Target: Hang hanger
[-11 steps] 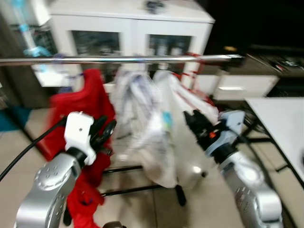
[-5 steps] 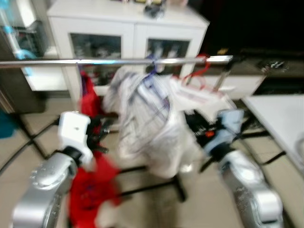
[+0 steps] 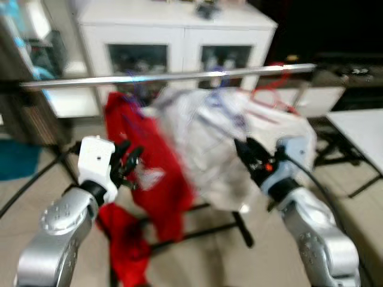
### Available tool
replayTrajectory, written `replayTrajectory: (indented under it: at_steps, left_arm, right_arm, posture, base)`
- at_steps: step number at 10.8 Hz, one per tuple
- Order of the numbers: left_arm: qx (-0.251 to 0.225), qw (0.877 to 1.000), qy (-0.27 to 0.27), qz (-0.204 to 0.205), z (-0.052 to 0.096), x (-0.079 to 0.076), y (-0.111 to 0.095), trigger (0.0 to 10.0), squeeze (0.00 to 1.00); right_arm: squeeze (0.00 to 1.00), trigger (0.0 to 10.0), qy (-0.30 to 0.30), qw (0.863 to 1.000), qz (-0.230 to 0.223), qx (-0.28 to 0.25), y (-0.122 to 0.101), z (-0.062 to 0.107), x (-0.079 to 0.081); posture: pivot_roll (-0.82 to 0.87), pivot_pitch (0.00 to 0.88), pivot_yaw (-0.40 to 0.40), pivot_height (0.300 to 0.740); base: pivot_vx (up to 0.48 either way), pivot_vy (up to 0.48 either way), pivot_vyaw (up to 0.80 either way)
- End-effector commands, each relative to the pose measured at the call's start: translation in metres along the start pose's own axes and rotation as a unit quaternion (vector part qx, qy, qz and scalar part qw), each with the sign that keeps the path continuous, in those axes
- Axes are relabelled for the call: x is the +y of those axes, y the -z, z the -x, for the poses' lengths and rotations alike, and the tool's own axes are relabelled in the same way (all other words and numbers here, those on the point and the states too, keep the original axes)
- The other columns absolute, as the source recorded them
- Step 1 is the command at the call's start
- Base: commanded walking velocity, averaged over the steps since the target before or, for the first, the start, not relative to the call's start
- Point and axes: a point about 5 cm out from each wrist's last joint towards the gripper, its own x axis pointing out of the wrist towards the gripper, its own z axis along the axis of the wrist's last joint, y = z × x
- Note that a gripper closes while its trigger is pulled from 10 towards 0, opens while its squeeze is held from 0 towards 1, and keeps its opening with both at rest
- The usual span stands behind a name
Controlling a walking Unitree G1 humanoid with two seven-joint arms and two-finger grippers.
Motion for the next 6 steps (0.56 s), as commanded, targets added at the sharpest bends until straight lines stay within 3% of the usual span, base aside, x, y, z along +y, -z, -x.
replayTrajectory:
  at_steps: [1,5,6]
  left_arm:
    - [0.001,1.0,0.002,-0.014,-0.0012,-0.0013,-0.0022,10.0,0.0]
    - [0.006,1.0,0.001,-0.023,-0.0029,-0.0016,-0.0003,10.0,0.0]
    - [0.005,1.0,0.01,-0.011,-0.0032,-0.0035,0.0005,10.0,0.0]
  right_arm:
    - [0.0,10.0,-0.021,1.0,-0.004,0.002,0.0,-0.0023,0.0065]
    - [0.0,10.0,-0.039,0.999,-0.001,0.005,0.0014,-0.0034,0.0092]
    - [0.0,10.0,-0.017,1.0,-0.014,0.01,0.0022,-0.0044,0.005]
  posture:
    - [0.0,0.0,-0.07,0.74]
    - [0.0,0.0,-0.062,0.74]
    - [0.0,0.0,-0.062,0.74]
  base:
    - [0.0,-0.48,0.8]
    - [0.0,-0.48,0.8]
    - [0.0,0.0,0.0]
